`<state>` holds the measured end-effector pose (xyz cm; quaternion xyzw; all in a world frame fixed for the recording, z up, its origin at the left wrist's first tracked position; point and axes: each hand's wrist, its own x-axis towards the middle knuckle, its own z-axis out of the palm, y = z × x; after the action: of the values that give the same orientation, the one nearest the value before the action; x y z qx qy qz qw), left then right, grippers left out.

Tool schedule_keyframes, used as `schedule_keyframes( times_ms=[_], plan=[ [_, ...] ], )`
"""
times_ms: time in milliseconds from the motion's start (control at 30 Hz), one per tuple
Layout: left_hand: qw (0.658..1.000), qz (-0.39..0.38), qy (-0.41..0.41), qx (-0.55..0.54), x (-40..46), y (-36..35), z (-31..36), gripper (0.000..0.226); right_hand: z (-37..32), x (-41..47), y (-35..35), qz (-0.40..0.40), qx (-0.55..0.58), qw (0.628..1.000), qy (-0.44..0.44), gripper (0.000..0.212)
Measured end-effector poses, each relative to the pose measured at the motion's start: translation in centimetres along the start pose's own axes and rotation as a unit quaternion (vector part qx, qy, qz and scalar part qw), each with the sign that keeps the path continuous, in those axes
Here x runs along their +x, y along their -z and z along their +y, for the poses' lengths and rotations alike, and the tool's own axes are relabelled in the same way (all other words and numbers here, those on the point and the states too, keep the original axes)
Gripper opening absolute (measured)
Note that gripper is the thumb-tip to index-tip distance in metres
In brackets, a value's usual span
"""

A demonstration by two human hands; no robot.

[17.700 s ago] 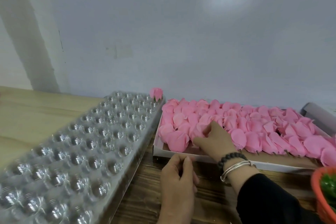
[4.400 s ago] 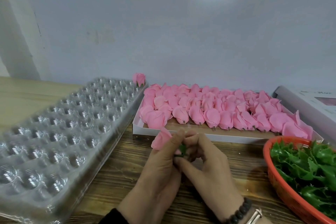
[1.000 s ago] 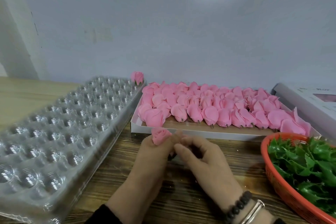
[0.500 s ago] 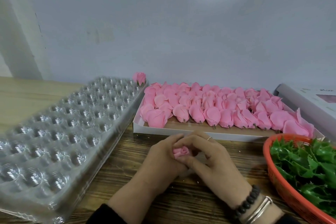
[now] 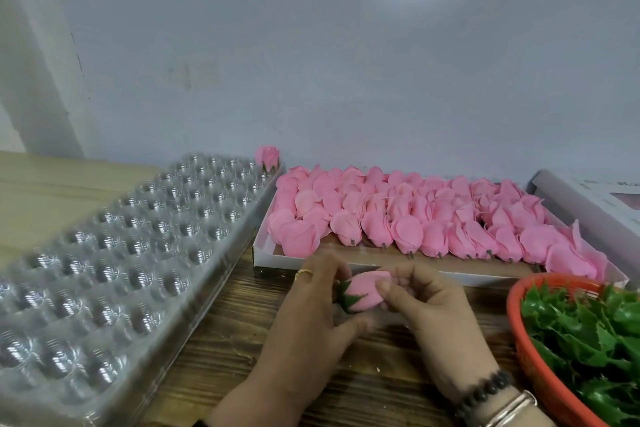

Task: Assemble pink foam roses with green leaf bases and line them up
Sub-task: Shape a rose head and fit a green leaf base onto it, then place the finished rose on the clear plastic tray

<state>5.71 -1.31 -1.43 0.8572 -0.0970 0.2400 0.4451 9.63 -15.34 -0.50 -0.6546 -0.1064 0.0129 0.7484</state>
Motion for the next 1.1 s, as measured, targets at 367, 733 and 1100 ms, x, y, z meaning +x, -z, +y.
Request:
schedule_keyframes(
  times_ms=[367, 733, 1100],
  plan=[
    [0.979, 0.038, -0.121, 0.158, 0.1, -0.1, 1.8, 0.048, 0.1, 0.1, 0.2, -0.029, 0.059, 0.998, -0.017, 0.006],
    [0.943, -0.033, -0.128, 0.304, 0.6, -0.2, 3.1, 0.044, -0.5, -0.5, -0.1, -0.041, -0.109, 0.992, 0.057, 0.017],
    [0.998, -0.03, 0.048, 0.013, 5.2, 5.0, 1.6, 0.016, -0.5, -0.5, -0.5, -0.017, -0.024, 0.998, 0.055, 0.031]
  ],
)
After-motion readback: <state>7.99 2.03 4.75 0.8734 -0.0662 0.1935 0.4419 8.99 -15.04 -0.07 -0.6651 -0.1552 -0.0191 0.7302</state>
